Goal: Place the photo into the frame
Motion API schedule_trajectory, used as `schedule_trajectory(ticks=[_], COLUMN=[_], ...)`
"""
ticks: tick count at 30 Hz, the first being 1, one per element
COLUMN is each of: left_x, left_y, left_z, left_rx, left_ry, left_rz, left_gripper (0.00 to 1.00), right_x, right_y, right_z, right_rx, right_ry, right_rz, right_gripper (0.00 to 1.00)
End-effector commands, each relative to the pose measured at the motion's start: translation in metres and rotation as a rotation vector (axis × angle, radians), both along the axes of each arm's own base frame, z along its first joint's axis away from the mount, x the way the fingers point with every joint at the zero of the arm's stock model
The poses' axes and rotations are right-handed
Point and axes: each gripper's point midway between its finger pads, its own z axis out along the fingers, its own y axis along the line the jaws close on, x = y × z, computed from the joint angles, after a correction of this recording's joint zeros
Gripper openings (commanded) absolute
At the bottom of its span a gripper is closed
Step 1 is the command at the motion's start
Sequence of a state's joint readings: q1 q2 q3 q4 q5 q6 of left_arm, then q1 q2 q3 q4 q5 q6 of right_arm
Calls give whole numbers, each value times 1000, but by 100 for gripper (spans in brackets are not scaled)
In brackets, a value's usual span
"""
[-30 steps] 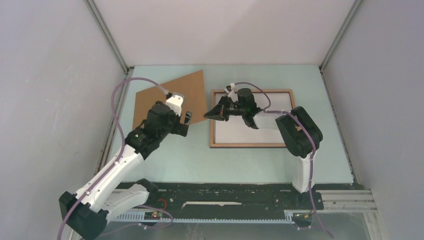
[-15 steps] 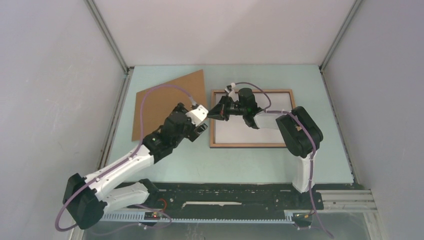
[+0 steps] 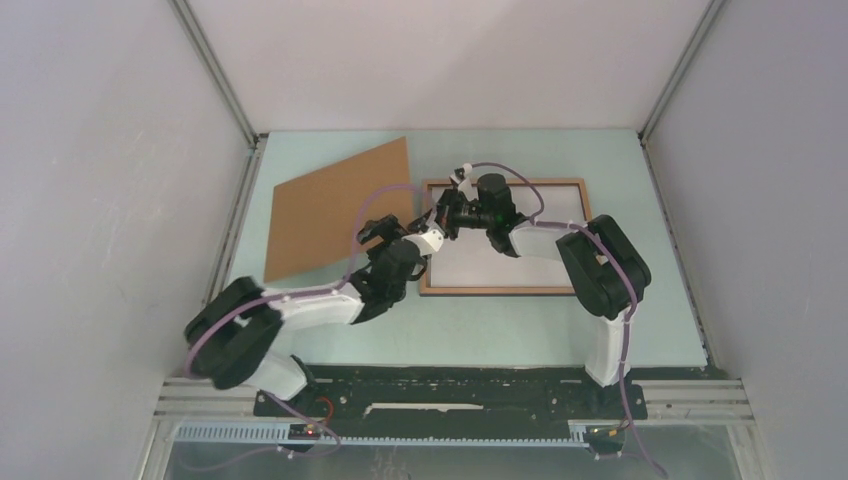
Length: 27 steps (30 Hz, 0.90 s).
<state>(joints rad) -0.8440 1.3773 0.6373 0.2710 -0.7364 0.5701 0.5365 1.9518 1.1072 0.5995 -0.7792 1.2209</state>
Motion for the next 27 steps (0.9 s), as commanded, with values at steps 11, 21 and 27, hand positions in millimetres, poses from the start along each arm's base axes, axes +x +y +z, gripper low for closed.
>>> schedule_trajectory(ticks=[11, 21, 27], left_x=[26, 33, 33], left_y=[35, 46, 47], left_z=[23, 44, 63], left_rx=[40, 89, 93], left_ry=[-322, -389, -436], left_rz=[335, 379, 402], left_gripper=[80, 44, 30], right_x=[-11, -15, -22], right_y=[7, 3, 5], right_z=[50, 63, 77], right_rx=[58, 62, 72], right_ry=[-78, -94, -112], right_rz=[5, 12, 13], right_gripper=[0, 0, 0])
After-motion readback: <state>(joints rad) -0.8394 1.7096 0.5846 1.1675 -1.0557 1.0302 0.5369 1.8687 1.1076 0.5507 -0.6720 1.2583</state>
